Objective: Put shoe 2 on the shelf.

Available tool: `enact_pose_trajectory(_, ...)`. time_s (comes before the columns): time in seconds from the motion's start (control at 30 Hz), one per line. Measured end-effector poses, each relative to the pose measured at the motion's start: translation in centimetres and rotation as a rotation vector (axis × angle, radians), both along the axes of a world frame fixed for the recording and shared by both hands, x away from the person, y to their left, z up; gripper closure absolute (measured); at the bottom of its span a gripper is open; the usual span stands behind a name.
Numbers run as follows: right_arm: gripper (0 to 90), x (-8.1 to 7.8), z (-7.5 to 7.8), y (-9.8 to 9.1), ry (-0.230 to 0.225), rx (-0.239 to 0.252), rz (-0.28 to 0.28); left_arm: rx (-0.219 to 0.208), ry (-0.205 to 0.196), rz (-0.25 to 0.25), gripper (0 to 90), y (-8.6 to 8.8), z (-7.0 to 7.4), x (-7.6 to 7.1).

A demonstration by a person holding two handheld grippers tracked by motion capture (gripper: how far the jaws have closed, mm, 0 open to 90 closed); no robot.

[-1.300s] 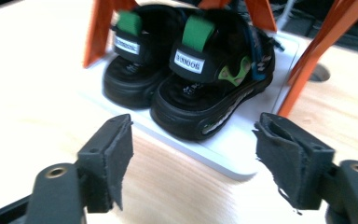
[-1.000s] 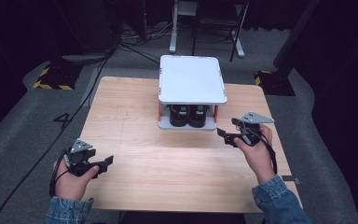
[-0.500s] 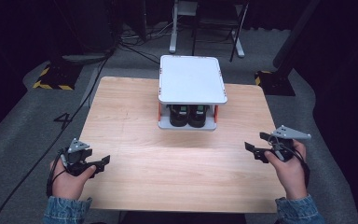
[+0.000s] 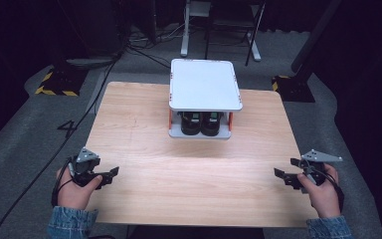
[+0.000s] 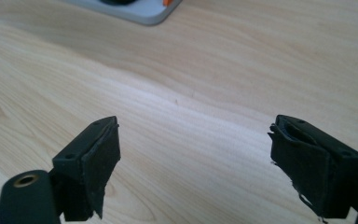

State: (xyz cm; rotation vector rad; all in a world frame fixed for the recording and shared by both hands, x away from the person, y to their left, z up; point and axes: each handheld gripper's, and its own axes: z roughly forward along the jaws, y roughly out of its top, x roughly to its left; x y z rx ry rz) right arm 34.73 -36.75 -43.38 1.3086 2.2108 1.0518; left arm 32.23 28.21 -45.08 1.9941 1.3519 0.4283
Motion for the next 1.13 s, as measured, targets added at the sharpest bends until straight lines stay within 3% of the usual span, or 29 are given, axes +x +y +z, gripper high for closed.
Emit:
enact_pose_trajectory(0.07, 16.3, 0.0, -0.4, 0.0, 0.01, -0.001, 0.001, 0.0, 0.003, -0.006, 21.6, 0.0, -0.2, 0.1)
enact_pose_trajectory(0.17, 16.4, 0.2, -1.9, 0.0, 0.075, -0.041, 0.019, 0.026, 0.012, -0.024, 19.0, 0.0, -0.7, 0.3)
enact_pose_trajectory(0.2, 16.4, 0.2, -1.9, 0.0, 0.075, -0.041, 0.019, 0.026, 0.012, -0.024, 18.7, 0.0, -0.7, 0.3)
enact_pose_trajectory(0.23, 16.5, 0.5, -2.6, -0.1, 0.118, -0.083, 0.017, 0.04, 0.015, -0.032, 18.7, 0.0, -0.8, 0.3)
enact_pose_trajectory(0.3, 16.7, 0.7, -3.3, -0.1, 0.115, -0.097, -0.004, 0.055, 0.024, -0.034, 18.8, 0.0, -1.1, 0.4)
enact_pose_trajectory(0.47, 16.5, 1.3, -4.9, 0.0, 0.132, -0.11, 0.007, 0.056, 0.03, -0.034, 18.7, 0.1, -1.3, 0.5)
enact_pose_trajectory(0.53, 16.6, 1.3, -5.1, 0.1, 0.13, -0.119, 0.006, 0.055, 0.033, -0.034, 18.7, 0.1, -1.3, 0.4)
enact_pose_trajectory(0.63, 16.7, 1.6, -5.8, 0.2, 0.071, -0.127, -0.004, 0.063, 0.036, -0.031, 18.6, 0.1, -1.4, 0.5)
enact_pose_trajectory(0.83, 13.3, 1.9, -6.6, 0.5, 0.039, -0.098, 0.0, 0.072, 0.032, -0.037, 18.3, 0.0, -1.5, 0.5)
enact_pose_trajectory(0.9, 8.6, 2.0, -7.1, 0.7, 0.001, -0.076, -0.02, 0.066, 0.036, -0.033, 18.2, 0.0, -1.6, 0.5)
enact_pose_trajectory(1.13, 8.2, 2.0, -7.1, 0.7, 0.003, -0.078, -0.022, 0.068, 0.036, -0.036, 18.3, 0.0, -1.5, 0.5)
